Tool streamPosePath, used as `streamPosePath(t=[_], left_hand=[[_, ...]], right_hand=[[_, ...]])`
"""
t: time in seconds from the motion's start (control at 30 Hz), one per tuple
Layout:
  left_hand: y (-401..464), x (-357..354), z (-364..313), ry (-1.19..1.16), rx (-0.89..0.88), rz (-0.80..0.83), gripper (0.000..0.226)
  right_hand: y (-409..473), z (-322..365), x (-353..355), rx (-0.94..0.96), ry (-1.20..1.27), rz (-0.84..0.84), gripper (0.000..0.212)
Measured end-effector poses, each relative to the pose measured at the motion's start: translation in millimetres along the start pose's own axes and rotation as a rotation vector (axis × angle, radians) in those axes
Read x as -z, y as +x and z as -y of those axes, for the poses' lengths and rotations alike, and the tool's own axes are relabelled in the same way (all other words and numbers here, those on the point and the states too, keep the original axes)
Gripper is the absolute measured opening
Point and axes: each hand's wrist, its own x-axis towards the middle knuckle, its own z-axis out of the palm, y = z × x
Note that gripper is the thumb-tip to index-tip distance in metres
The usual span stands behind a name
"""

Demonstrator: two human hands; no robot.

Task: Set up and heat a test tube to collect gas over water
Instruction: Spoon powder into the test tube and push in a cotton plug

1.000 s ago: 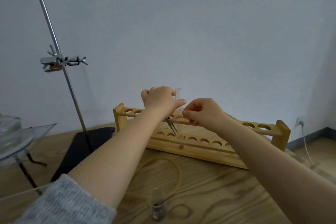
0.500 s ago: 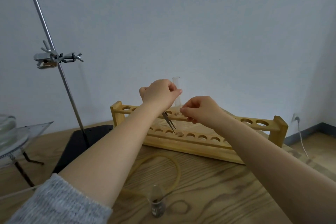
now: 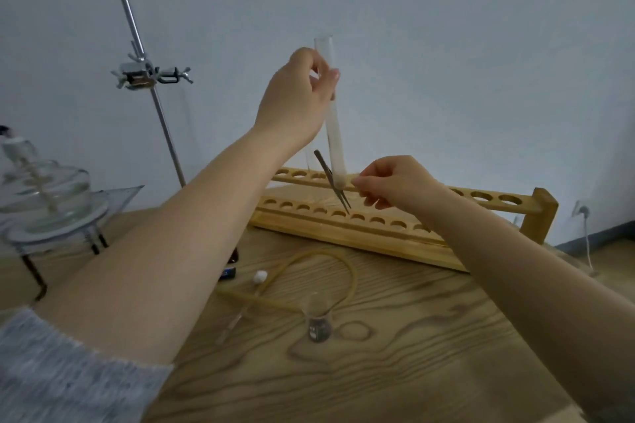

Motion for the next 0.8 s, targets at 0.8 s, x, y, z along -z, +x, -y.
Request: streamPosePath(t=[0.8], left_hand=[[-156,45,44,-0.024,0.29,0.36,0.03]], right_hand=[[-87,-41,-55,0.002,-0.3,0.304,0.048]])
